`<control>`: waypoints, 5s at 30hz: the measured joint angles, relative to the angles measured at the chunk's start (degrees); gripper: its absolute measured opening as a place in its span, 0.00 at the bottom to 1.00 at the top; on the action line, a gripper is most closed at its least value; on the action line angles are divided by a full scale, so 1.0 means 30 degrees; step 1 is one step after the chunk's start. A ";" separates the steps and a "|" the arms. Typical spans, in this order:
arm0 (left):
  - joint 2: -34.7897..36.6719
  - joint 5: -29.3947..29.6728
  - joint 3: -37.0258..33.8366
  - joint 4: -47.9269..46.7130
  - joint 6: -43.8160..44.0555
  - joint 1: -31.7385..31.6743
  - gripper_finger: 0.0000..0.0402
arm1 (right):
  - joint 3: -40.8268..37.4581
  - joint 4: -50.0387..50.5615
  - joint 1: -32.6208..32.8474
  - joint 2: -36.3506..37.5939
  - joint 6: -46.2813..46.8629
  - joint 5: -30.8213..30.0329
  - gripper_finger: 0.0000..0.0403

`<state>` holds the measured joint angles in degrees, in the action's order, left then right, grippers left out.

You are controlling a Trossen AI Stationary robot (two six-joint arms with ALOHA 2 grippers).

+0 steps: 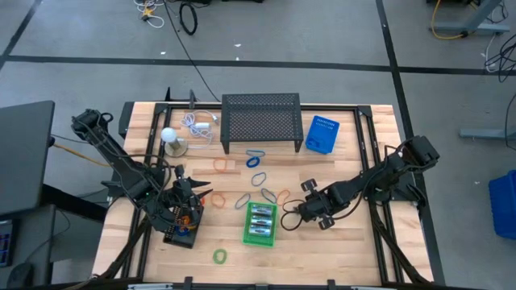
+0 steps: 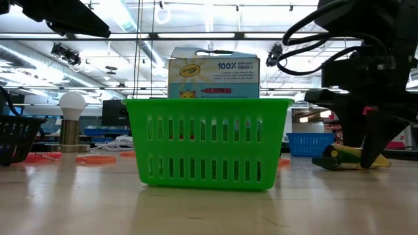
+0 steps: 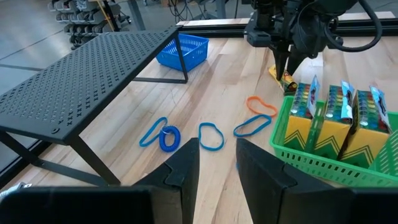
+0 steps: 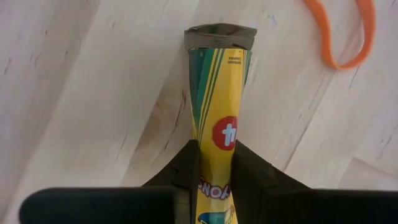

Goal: Pick & Place Office Desk Supplies
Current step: Put the crayon box into the green bin

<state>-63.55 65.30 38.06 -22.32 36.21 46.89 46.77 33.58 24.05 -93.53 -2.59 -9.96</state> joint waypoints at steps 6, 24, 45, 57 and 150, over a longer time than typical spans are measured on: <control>0.0000 0.0000 0.0000 -0.0002 -0.0007 0.0000 0.29 | -0.0113 0.0126 0.0336 0.1145 0.0994 0.0674 0.16; 0.0000 0.0066 0.0000 -0.0045 -0.0044 0.0000 0.29 | -0.0042 -0.5473 0.2079 0.4215 0.2936 0.0443 0.16; 0.0007 0.0226 0.0000 -0.0060 -0.0238 0.0000 0.29 | -0.0003 -1.6251 0.3142 0.2039 0.1988 0.2361 0.16; 0.0002 0.0372 0.0000 -0.0081 -0.0284 0.0000 0.29 | 0.0005 -2.2338 0.1744 -0.1284 -0.0195 0.5631 0.16; 0.0007 -0.0517 0.0000 -0.0213 -0.0277 0.0000 0.29 | 0.1429 -2.7454 -0.3059 -0.7650 -0.6642 1.6588 0.15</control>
<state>-63.53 63.75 38.06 -22.96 35.38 46.89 51.06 -48.79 14.87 -116.48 -22.51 39.81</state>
